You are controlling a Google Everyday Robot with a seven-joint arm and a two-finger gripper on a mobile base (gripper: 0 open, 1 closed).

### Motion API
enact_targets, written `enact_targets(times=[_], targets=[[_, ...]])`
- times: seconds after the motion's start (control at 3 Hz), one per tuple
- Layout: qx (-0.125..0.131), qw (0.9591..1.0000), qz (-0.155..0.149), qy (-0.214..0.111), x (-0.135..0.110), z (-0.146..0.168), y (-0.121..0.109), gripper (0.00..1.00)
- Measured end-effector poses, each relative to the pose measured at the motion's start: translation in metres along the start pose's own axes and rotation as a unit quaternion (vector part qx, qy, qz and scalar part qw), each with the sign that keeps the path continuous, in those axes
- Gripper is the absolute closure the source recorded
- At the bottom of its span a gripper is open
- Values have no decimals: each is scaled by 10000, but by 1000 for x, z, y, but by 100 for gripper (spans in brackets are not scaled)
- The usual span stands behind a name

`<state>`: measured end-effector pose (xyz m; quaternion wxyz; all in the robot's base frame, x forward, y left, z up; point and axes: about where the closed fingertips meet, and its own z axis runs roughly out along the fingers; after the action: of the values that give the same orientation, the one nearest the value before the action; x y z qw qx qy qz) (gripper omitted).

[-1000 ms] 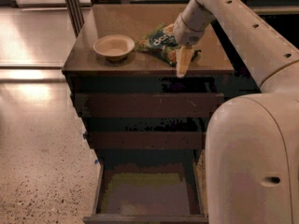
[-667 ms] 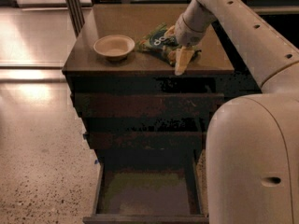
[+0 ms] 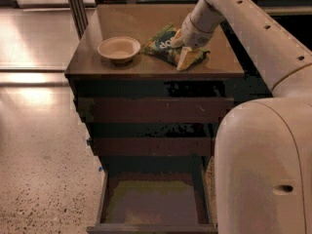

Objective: Place green rice chip bag into bottom drawer

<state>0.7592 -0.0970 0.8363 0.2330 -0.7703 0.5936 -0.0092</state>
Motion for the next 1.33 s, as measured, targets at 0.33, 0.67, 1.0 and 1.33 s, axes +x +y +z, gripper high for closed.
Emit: enact_targets(times=[0.33, 0.67, 1.0, 1.33], targets=[[0, 10000, 0, 0, 0, 0, 0, 89], [-1, 10000, 0, 0, 0, 0, 0, 100], [4, 10000, -42, -20, -2, -1, -1, 100], [33, 9995, -286, -140, -12, -10, -8, 100]])
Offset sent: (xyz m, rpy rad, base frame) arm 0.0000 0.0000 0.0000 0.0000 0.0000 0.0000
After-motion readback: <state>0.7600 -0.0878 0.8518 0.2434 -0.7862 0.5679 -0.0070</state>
